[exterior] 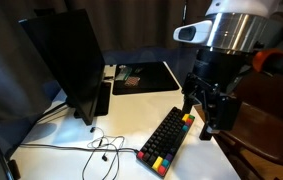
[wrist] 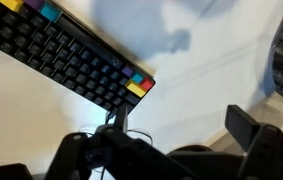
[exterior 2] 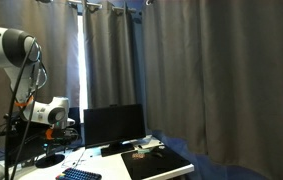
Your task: Press one black key on the left side of the keyboard
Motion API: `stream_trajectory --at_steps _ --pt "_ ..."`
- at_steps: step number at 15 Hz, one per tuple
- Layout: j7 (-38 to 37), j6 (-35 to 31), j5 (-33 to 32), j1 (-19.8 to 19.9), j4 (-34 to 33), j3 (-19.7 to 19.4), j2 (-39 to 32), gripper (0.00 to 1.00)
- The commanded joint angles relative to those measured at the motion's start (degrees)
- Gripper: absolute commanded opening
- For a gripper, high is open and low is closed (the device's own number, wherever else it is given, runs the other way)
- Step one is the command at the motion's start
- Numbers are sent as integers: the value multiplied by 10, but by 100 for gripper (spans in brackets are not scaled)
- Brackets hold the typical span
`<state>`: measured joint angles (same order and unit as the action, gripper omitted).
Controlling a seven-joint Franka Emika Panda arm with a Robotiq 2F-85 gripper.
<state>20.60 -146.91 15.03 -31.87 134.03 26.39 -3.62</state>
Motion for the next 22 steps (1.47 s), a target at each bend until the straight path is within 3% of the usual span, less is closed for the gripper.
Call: stream_trajectory --at_steps 1,5,10,11,12,14,22 --pt "-4 -2 -3 14 -6 14 -10 100" --pt "-6 -3 -4 15 -14 14 -15 100" --pt "-84 -104 -20 7 -26 18 -83 100" --pt "-99 -119 -24 5 -29 19 -98 96" --pt "-115 -137 -30 4 -30 18 -111 74" --pt "-152 -178 -47 -1 -30 12 -135 69" --pt "-219 -236 -116 -25 -75 -11 -222 13"
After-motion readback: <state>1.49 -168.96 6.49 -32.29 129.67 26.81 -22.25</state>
